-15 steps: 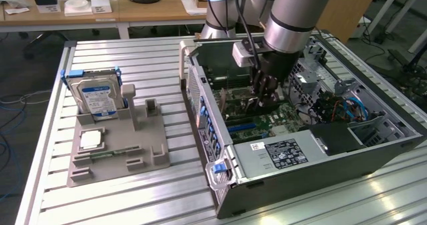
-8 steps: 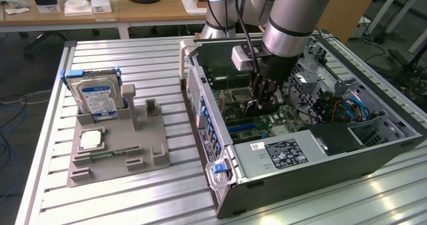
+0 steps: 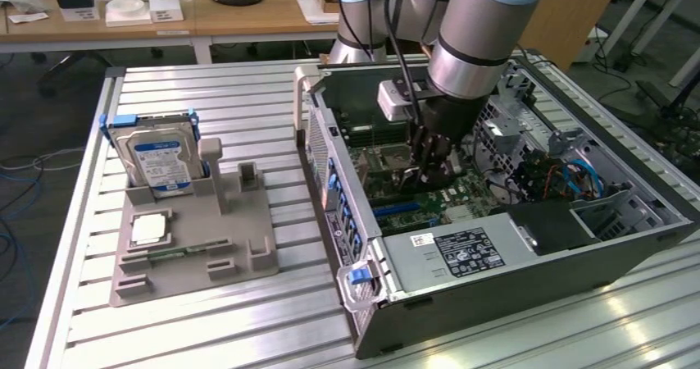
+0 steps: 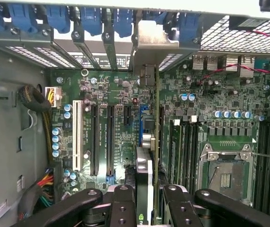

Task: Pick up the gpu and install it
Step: 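Insert the gpu into the slot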

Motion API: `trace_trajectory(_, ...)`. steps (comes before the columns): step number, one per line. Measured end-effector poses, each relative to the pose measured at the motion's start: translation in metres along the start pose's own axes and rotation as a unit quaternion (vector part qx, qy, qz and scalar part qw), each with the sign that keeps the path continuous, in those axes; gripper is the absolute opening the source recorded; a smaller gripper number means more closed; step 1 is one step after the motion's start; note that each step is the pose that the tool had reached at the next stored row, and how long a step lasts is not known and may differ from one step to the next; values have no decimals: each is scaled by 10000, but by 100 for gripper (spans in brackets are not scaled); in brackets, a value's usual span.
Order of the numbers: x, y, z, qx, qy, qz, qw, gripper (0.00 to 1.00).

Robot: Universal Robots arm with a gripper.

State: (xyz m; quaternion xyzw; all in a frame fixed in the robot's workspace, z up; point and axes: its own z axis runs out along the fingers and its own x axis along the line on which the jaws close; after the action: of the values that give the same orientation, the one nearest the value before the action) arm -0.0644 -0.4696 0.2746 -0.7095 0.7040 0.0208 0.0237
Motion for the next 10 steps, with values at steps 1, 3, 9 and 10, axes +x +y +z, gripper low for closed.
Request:
trace_trajectory(1,1,3,11,0,0,0,10000,27)
trace_trajectory(3,2,9,32,0,0,0,10000,27)
trace_trajectory(9,5,28,75,0,0,0,10000,27)
trace_trajectory(10,5,32,81,0,0,0,10000,27)
